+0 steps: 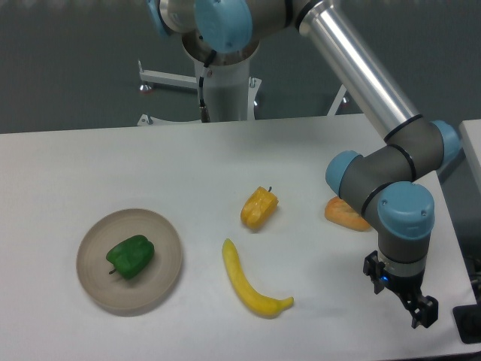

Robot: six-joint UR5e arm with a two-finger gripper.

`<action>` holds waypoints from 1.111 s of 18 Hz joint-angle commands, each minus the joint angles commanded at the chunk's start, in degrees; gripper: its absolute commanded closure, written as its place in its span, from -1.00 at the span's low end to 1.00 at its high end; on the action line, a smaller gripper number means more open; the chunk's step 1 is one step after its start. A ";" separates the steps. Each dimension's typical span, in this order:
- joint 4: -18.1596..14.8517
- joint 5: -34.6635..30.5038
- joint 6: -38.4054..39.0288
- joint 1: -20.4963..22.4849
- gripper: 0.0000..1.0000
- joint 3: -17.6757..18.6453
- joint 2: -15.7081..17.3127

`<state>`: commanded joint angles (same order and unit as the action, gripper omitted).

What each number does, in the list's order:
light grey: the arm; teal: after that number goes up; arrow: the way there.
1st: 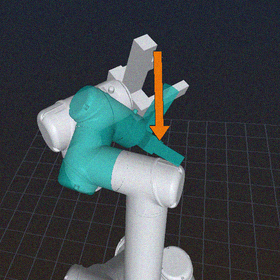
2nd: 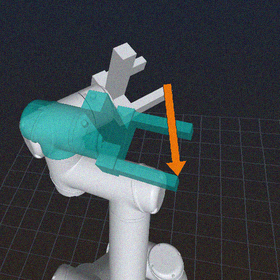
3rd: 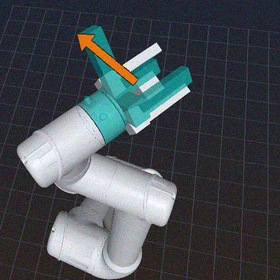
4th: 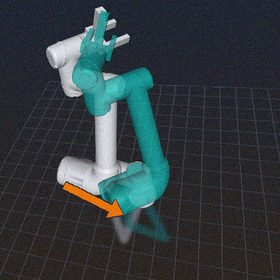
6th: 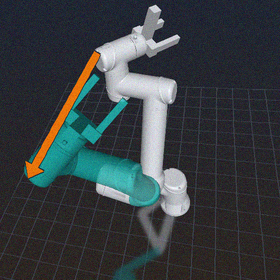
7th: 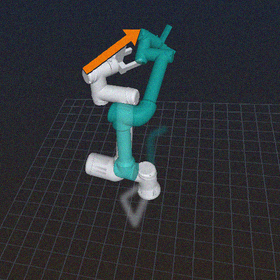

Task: Pick up the green pepper from the plate
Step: 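Move the open gripper over the green pepper on the beige plate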

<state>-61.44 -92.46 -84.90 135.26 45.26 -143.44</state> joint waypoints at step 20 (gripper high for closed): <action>-4.65 12.55 40.93 -7.99 -1.00 22.74 20.38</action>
<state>-66.09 -79.91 -43.97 127.28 68.01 -123.06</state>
